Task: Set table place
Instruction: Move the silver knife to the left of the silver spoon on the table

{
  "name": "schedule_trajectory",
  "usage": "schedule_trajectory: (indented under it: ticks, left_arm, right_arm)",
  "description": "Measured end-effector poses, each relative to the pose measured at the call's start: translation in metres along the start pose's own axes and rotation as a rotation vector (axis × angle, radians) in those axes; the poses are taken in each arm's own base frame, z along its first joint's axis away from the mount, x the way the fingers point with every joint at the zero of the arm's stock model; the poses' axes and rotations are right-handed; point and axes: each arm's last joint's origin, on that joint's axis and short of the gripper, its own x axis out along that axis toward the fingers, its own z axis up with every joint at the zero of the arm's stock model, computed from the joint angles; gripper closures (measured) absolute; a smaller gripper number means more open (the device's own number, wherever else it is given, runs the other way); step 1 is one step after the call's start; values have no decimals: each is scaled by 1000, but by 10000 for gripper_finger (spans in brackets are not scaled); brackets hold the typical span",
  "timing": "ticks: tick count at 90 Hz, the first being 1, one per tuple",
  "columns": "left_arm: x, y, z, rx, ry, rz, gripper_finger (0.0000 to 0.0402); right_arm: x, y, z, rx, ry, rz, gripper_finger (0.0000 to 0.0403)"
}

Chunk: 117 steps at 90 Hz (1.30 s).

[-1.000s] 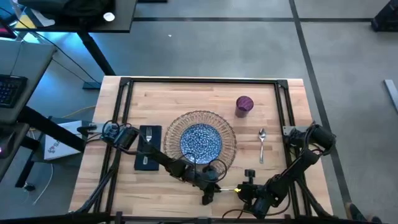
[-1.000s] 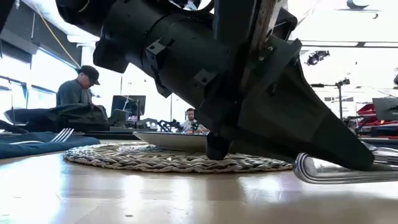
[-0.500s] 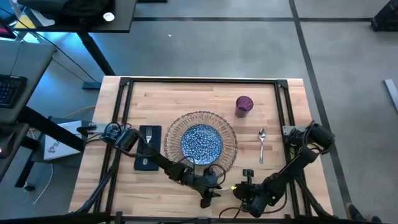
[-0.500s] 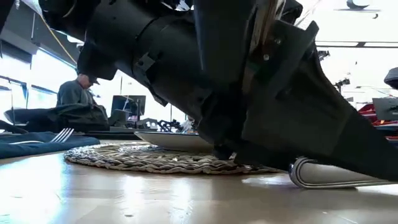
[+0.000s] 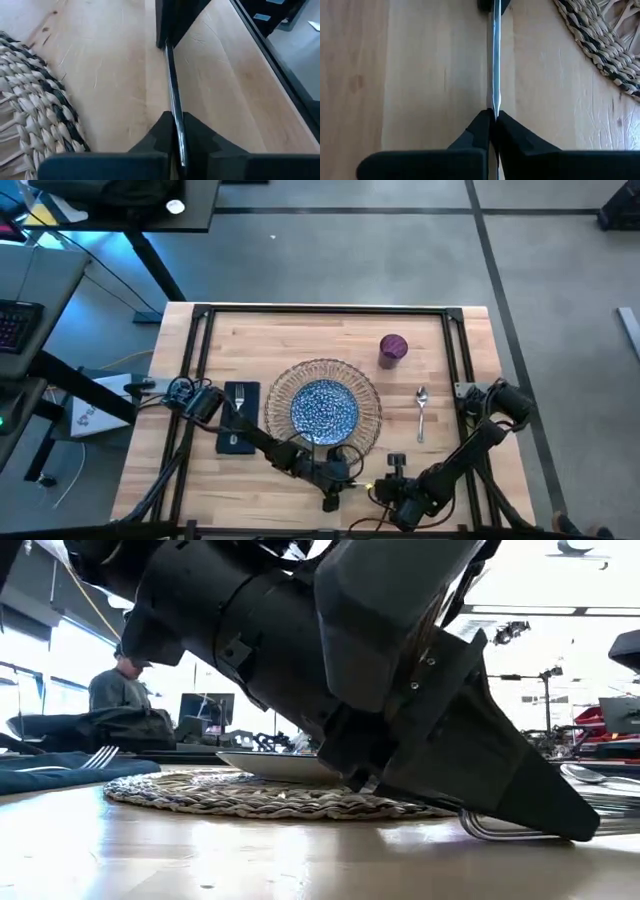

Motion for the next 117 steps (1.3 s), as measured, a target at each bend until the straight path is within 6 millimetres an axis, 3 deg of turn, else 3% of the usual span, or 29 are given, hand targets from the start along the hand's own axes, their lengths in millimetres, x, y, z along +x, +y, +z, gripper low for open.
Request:
schedule_trajectory:
  ticks: [13, 35, 53, 67, 99, 117]
  left_arm:
    - [0, -1, 0, -3, -7, -8, 399]
    - [0, -3, 1, -8, -32, -10, 400]
    - [-4, -10, 4, 17, -66, -7, 401]
    - [-14, -17, 17, 44, -133, 35, 401]
    - [-22, -13, 31, 33, -263, 243, 401]
    - [-25, -10, 42, 26, -376, 352, 401]
  right_arm:
    - [-12, 5, 11, -7, 10, 2, 385]
    - [-44, 9, 22, 70, 32, -94, 287]
    - [-93, 23, 13, 207, -104, -239, 239]
    - [-106, 37, -2, 402, -199, -198, 229]
    - [-82, 54, -20, 940, -322, -196, 233]
    - [-69, 41, 10, 1086, -476, -166, 233]
